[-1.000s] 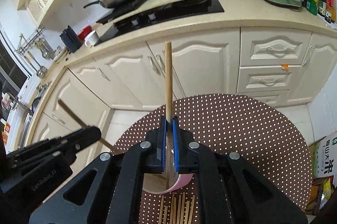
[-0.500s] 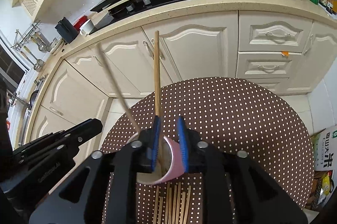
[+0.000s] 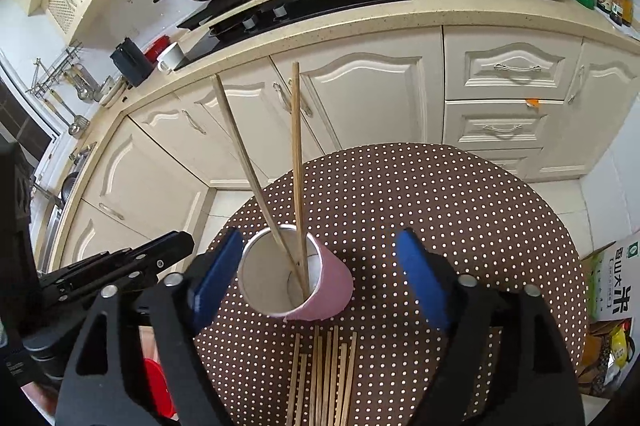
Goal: Organize utensils
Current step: 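Lower the chopsticks into the pink cup and open both grippers, then withdraw both grippers from the cup back down to the remaining chopsticks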
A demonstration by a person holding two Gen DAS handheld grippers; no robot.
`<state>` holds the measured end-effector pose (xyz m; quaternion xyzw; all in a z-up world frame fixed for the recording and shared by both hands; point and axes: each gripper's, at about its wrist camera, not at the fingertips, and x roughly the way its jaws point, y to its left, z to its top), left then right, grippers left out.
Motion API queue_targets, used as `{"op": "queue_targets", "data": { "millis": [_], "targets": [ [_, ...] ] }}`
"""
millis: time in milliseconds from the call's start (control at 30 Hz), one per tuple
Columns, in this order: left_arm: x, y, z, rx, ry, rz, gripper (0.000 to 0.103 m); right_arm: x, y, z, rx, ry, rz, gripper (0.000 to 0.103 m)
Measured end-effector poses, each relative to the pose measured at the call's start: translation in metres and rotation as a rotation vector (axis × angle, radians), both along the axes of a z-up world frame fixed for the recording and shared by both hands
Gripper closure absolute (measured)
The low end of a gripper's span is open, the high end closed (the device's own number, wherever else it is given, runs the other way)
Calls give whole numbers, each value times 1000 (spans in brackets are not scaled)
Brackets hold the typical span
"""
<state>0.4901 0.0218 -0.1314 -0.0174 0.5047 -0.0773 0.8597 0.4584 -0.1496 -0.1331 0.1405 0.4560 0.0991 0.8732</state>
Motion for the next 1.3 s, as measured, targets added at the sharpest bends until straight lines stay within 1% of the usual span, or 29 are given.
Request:
{"op": "queue_targets", "data": {
  "millis": [300, 600, 800, 867, 967, 1000, 1033, 1067, 1100, 1133, 1167, 1300],
  "targets": [
    [-29, 1, 17, 21, -48, 4, 96, -29, -5, 19, -17, -46, 1, 14],
    [-62, 3, 35, 30, -91, 23, 96, -60, -6, 32, -41, -75, 8, 12],
    [-85, 2, 43, 30, -108, 33, 96, -80, -8, 38, -32, -93, 14, 9],
    [-91, 2, 44, 39, -111, 40, 96, -87, -8, 40, -35, -96, 16, 9],
    [-99, -1, 43, 73, -108, 49, 94, -97, -10, 41, -35, -96, 14, 9],
    [-102, -2, 43, 83, -108, 50, 88, -100, -11, 42, -35, -96, 13, 9],
    [-107, -3, 43, 85, -112, 45, 75, -103, -11, 42, -35, -95, 12, 9],
    [-111, -3, 44, 83, -118, 42, 65, -106, -12, 41, -35, -93, 11, 9],
    [-117, -4, 46, 79, -139, 44, 45, -108, -13, 41, -36, -91, 10, 9],
    [-122, -4, 49, 80, -163, 48, 43, -112, -14, 40, -36, -90, 9, 9],
    [-125, -4, 50, 86, -174, 49, 43, -115, -15, 40, -35, -88, 8, 9],
    [-138, -7, 49, 93, -169, 35, 43, -125, -17, 34, -33, -70, 5, 9]
  ]
}}
